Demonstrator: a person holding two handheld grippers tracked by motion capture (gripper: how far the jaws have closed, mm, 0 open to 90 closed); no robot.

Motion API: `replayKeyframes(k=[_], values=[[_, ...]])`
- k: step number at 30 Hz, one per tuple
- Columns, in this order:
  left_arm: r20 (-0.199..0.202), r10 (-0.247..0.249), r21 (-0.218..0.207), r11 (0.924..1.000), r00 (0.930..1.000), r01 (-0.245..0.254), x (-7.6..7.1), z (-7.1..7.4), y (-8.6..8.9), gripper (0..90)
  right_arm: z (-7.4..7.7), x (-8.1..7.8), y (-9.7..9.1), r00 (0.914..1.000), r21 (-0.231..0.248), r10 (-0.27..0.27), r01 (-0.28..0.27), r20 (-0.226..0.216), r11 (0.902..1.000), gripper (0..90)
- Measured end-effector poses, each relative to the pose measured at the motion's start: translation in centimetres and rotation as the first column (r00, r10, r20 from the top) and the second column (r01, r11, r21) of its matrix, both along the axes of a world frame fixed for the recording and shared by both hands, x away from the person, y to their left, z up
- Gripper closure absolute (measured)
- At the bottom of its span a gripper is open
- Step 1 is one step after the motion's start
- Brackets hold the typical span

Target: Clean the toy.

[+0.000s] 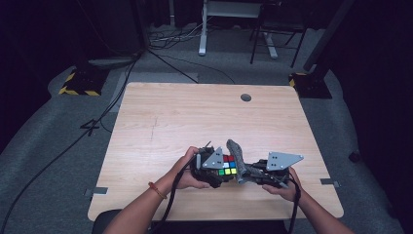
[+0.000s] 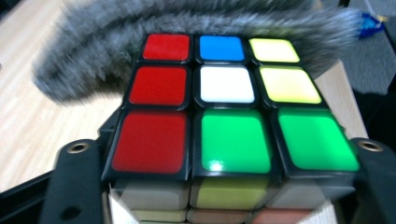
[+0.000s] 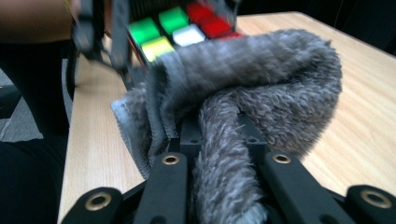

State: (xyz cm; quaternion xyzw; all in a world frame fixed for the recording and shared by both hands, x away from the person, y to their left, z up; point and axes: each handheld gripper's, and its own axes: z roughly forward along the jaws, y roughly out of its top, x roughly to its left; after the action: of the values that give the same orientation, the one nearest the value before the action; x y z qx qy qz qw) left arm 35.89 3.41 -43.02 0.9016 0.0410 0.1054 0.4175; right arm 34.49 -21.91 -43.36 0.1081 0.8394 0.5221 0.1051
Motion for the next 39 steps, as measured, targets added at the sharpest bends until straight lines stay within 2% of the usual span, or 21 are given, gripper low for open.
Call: replayKeyframes(k=[2,5,7,9,15,18,20,22,25,28,32,35,39], values=[[0.002,-0.003,-0.008,1.0000,1.0000,0.003,0.1,0.1,0.1,32.1,0.1,-0.1,0.1,0.9998,-0.007,-0.008,0.008,0.019,0.9999,77.7],[0.012,0.007,0.008,0.9999,0.9999,-0.007,0.0,0.0,0.0,31.9,0.2,-0.1,0.0,0.9996,0.002,-0.012,0.012,0.025,0.9999,77.7],[-0.001,0.002,-0.006,1.0000,1.0000,-0.002,0.1,0.0,0.0,31.6,0.4,-0.1,-0.1,0.9994,0.005,-0.015,0.015,0.032,0.9999,77.7],[0.009,0.008,-0.018,0.9998,0.9999,-0.008,0.0,0.2,0.1,32.4,0.3,-0.1,0.0,0.9993,0.005,-0.016,0.016,0.033,0.9999,77.7],[0.018,0.014,-0.045,0.9989,0.9997,-0.013,-0.1,0.5,0.2,33.0,-0.9,0.4,0.3,0.9997,-0.037,-0.017,0.016,-0.017,0.9992,77.6],[0.015,0.014,-0.026,0.9996,0.9998,-0.014,-0.1,0.4,0.0,33.0,-1.5,0.4,0.4,0.9994,-0.055,-0.013,0.011,-0.033,0.9984,77.6],[0.013,0.017,-0.023,0.9996,0.9998,-0.016,-0.1,0.3,-0.1,32.9,-1.5,0.4,0.4,0.9994,-0.052,-0.011,0.009,-0.032,0.9986,77.6],[0.000,0.033,-0.001,0.9995,0.9995,-0.033,0.0,0.1,-0.3,32.6,-1.1,0.2,0.0,0.9997,-0.029,-0.012,0.011,-0.021,0.9995,77.6],[-0.009,0.040,0.012,0.9991,0.9991,-0.040,0.1,-0.2,-0.5,32.6,-1.2,0.2,-0.1,0.9997,-0.031,-0.014,0.013,-0.018,0.9994,77.7],[-0.036,0.049,0.015,0.9987,0.9981,-0.049,0.3,-0.3,-0.5,32.3,-1.4,0.2,-0.2,0.9996,-0.030,-0.016,0.015,-0.024,0.9994,77.8],[-0.080,0.058,0.014,0.9983,0.9952,-0.057,0.5,-0.7,-0.6,32.2,-1.3,0.1,-0.5,0.9994,0.000,0.004,-0.004,-0.035,1.0000,78.1],[-0.060,0.061,0.025,0.9979,0.9963,-0.060,0.4,-0.7,-0.7,32.8,-1.4,0.0,-0.5,0.9994,-0.001,0.008,-0.008,-0.034,1.0000,78.3],[-0.057,0.083,0.029,0.9963,0.9949,-0.081,0.7,-0.6,-0.6,32.8,-1.1,-0.1,-0.6,0.9996,0.003,0.012,-0.012,-0.025,0.9999,78.3]])
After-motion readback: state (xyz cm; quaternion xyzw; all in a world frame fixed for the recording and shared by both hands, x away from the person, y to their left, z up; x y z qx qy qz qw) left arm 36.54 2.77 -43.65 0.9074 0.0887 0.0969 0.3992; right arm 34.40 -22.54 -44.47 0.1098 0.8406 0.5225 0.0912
